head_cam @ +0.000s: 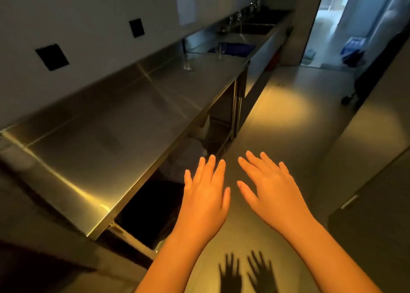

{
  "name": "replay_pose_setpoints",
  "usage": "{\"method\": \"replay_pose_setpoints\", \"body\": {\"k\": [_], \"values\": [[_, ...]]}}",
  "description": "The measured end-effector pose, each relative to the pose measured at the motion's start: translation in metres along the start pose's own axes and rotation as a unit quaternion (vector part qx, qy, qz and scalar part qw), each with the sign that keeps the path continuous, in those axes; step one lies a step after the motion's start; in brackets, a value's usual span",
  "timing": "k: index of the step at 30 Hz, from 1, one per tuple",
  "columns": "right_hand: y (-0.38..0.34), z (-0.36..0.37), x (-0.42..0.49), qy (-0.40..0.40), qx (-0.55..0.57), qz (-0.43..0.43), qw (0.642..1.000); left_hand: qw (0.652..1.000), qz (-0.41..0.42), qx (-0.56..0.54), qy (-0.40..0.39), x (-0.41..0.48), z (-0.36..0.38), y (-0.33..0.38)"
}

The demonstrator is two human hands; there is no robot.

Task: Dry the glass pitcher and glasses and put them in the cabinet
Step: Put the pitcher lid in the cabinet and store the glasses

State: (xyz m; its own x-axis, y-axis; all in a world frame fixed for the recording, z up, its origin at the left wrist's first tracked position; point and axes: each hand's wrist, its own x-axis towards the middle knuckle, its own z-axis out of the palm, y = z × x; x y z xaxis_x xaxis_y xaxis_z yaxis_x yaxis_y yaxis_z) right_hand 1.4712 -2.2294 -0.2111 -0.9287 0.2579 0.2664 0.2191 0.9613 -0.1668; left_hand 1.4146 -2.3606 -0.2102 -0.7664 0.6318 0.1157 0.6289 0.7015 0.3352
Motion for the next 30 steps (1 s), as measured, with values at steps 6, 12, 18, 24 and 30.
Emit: {"method": "replay_pose_setpoints", "body": {"k": [6,12,18,24,30], "values": [[0.035,0.007,0.034,-0.053,0.011,0.051,0.997,0.998,0.065,-0.006,-0.015,0.066,0.028,0.006],[0.058,0.03,0.12,-0.063,0.002,0.078,0.995,0.993,0.114,0.043,-0.009,0.159,0.041,-0.025],[0.076,0.056,0.212,-0.02,-0.023,0.078,0.996,0.992,0.113,0.015,-0.047,0.262,0.028,-0.05],[0.101,0.065,0.279,-0.096,0.001,0.138,0.986,0.989,0.106,-0.004,-0.101,0.343,0.039,-0.055],[0.153,0.089,0.336,-0.083,0.011,0.132,0.988,0.99,0.09,-0.004,-0.105,0.419,0.066,-0.042]]}}
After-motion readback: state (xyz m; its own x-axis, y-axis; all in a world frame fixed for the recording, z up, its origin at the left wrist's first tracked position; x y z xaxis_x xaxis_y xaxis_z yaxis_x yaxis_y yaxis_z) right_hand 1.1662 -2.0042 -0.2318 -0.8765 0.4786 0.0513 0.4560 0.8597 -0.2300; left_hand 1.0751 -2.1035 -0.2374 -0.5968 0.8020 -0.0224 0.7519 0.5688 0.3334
